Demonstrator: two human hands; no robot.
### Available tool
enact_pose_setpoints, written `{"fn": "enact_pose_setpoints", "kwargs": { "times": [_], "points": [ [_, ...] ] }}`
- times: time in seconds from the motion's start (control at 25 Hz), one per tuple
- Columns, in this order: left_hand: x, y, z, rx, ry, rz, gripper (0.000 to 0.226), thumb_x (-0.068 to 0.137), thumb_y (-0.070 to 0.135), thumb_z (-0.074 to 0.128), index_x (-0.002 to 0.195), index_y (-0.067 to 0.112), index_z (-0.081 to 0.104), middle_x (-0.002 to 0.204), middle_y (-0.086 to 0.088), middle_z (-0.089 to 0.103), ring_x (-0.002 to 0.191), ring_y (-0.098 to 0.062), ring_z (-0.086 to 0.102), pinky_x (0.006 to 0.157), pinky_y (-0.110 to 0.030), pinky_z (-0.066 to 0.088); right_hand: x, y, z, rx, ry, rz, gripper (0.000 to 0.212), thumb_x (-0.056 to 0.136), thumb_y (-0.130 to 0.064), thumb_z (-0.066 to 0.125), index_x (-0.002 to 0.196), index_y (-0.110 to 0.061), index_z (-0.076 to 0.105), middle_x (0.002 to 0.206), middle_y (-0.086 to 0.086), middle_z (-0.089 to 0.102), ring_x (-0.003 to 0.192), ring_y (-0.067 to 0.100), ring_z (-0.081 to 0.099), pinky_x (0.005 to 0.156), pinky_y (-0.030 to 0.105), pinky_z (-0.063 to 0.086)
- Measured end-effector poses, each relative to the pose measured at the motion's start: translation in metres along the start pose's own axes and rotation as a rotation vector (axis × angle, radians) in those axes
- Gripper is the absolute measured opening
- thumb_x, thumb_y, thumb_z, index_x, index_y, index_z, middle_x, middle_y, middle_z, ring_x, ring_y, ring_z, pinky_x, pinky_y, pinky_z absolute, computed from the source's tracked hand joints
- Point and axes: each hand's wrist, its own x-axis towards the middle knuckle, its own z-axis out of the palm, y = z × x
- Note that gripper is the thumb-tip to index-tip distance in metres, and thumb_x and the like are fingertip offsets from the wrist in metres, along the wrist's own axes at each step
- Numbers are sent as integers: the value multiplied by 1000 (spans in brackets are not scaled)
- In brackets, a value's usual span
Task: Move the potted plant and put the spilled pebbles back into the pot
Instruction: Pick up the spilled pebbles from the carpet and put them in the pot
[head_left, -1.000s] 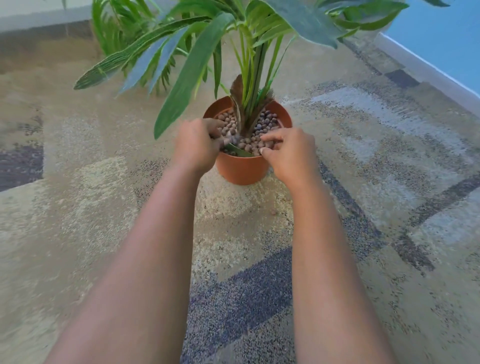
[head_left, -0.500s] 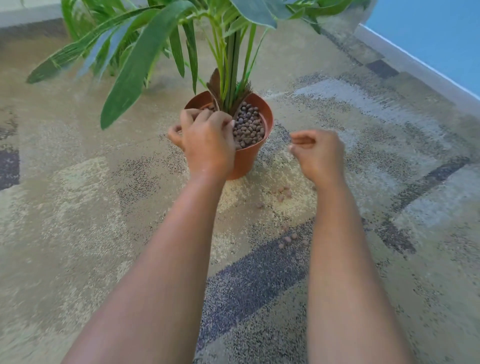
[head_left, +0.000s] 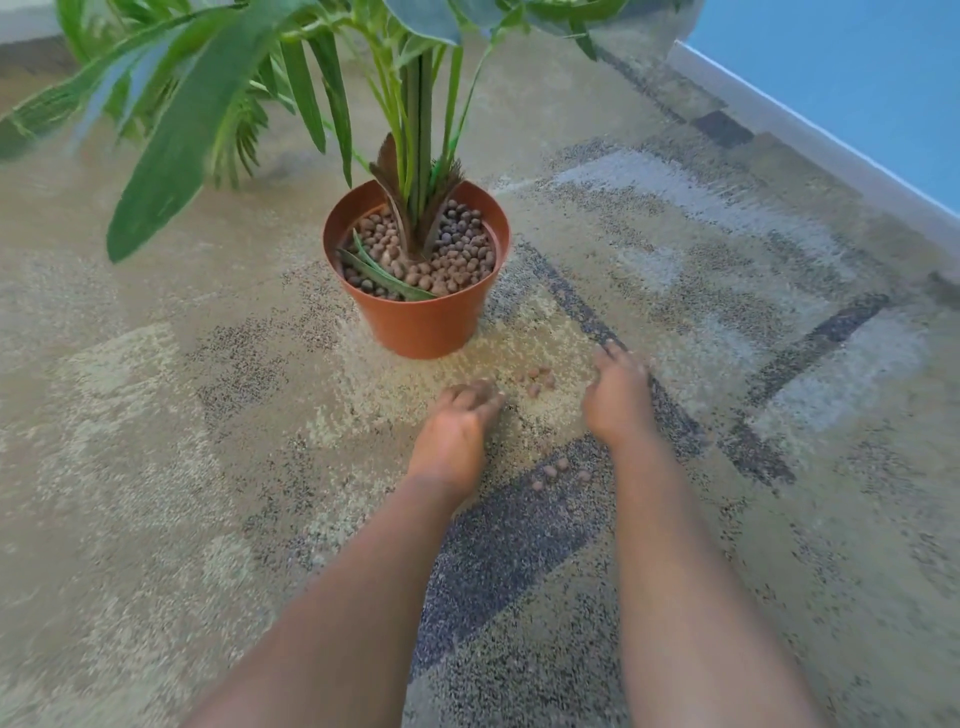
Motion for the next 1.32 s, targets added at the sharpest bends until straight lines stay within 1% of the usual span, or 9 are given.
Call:
{"fn": "enact_pose_setpoints", "kwargs": {
  "times": [0.16, 0.28, 0.52, 0.64, 0.88, 1.04, 1.16, 1.24, 1.32],
  "points": [
    [14, 1, -4, 142, -110, 24, 48, 88, 1, 63, 129, 23, 61, 141, -2, 55, 131, -30, 44, 104, -44, 46, 4, 3, 12, 10, 5, -8, 64, 88, 13, 48, 146, -10, 42, 155, 9, 37, 146, 34, 23, 121, 50, 20],
    [14, 0, -4, 111, -35, -18, 24, 90, 8, 64, 110, 19, 72, 118, -1, 70, 112, -24, 57, 86, -32, 54, 3, 2, 16, 106, 114, 75, 46, 86, 13, 54, 128, -6, 62, 137, 15, 55, 126, 31, 49, 114, 43, 36],
    [7, -2, -1, 23, 46, -70, 14, 85, 8, 71, 96, 17, 72, 96, 1, 68, 76, -15, 59, 66, -26, 58, -7, -3, 13, 436, 421, 276, 30, 91, 7, 54, 108, -11, 71, 117, 10, 67, 87, 3, 65, 67, 15, 54],
    [10, -12, 2, -28, -15, -59, 23, 86, 7, 69, 108, 14, 69, 107, -2, 63, 83, -17, 62, 72, -29, 60, -10, 4, 5, 453, 629, 403, 39, 90, 8, 54, 123, -9, 65, 132, 10, 57, 110, 11, 59, 86, 26, 56],
    [15, -22, -2, -104, -85, -84, 12, 87, 11, 68, 98, 15, 71, 98, 3, 59, 78, -11, 60, 67, -14, 50, -17, 37, -2, 347, 545, 575, 48, 85, 11, 53, 128, -10, 61, 125, 19, 57, 95, 29, 64, 78, 42, 60],
    [19, -22, 1, -114, -137, -104, 11, 89, 11, 65, 97, 18, 68, 97, 2, 59, 75, -8, 59, 51, -12, 40, -16, 39, 8, 200, 394, 436, 73, 79, 19, 51, 145, -10, 42, 156, 12, 34, 142, 30, 35, 115, 46, 34],
    [19, -18, -4, -114, -121, -98, 11, 90, 12, 65, 98, 18, 68, 98, 1, 61, 75, -11, 61, 57, -15, 49, -8, 42, 6, 114, 253, 360, 76, 82, 20, 48, 149, -13, 37, 157, 7, 33, 144, 29, 25, 118, 44, 22],
    [17, -12, -6, -116, -81, -44, 9, 91, 17, 64, 99, 18, 68, 96, 3, 63, 74, -12, 61, 60, -22, 54, -4, 45, 2, 54, 238, 346, 64, 84, 19, 49, 141, -10, 50, 150, 9, 43, 137, 30, 35, 115, 45, 30],
    [16, -2, -7, -140, -50, 14, 9, 92, 18, 63, 99, 18, 68, 94, 5, 64, 72, -10, 60, 58, -18, 51, 0, 45, -5, 97, 263, 371, 43, 86, 18, 48, 118, -5, 65, 130, 16, 59, 107, 26, 59, 89, 33, 55]
  ]
}}
